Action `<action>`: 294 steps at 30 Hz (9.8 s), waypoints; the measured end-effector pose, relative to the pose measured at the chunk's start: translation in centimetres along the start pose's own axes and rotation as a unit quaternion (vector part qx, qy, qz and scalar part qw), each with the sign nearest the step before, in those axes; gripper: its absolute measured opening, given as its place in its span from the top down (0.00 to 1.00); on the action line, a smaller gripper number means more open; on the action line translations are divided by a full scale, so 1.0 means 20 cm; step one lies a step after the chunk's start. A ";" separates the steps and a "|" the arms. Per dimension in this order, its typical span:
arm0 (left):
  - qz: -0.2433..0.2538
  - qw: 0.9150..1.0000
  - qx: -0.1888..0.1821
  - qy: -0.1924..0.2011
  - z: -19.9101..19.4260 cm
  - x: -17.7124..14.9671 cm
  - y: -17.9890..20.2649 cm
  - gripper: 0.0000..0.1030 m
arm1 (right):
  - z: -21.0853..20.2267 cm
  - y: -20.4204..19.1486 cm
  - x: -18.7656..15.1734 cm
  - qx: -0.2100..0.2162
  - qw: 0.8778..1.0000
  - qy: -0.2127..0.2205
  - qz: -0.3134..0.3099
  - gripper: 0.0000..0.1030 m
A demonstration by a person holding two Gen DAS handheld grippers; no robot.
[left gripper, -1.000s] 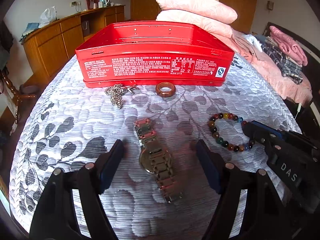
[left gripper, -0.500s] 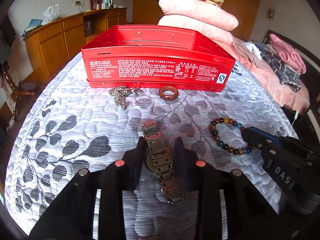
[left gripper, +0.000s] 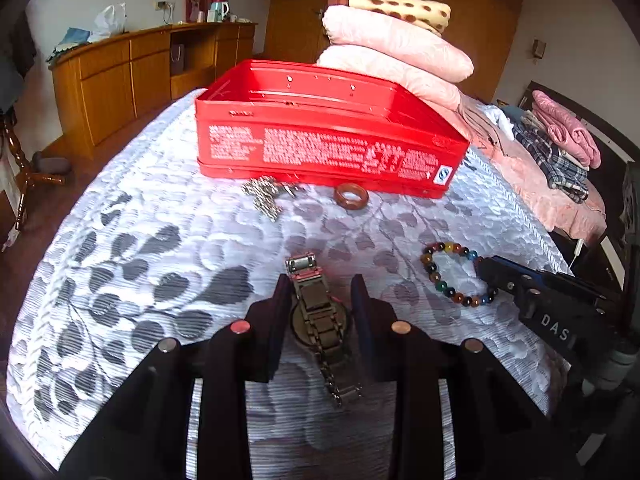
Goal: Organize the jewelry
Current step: 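Grasp the silver watch with the left tool while the right tool grasps the colourful bead bracelet, then carry the watch and bead bracelet into the red tin and open both tools, then withdraw both tools from the tin toward the chain and wooden ring, then grasp the silver chain with the left tool while the right tool grasps the brown wooden ring, then carry the chain and wooden ring over the red tin, then open both tools to drop the chain and ring into the tin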
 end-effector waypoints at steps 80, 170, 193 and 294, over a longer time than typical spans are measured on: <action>0.010 0.986 0.078 0.146 -0.20 0.60 -0.20 0.05 | -0.10 -0.10 0.50 -0.017 0.989 0.145 0.000 0.06; 0.006 0.998 0.042 -0.045 0.28 0.40 -0.12 0.37 | 0.20 -0.06 0.21 -0.012 0.999 -0.024 0.043 0.71; 0.013 0.995 0.077 -0.061 0.32 0.44 -0.15 0.80 | 0.21 -0.05 0.20 -0.002 0.999 -0.023 0.040 0.71; -0.003 0.993 0.049 0.105 0.23 0.94 -0.20 0.14 | 0.20 0.09 0.82 -0.011 0.992 0.107 0.073 0.30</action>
Point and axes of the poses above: each gripper's, at about its wrist camera, not at the fingertips, and z roughly the way its jaws point, y to its right, x to its top, the point moved 3 cm from there along z, roughly the way its jaws point, and after that the axes turned 6 degrees about -y, right-handed, at the moved point
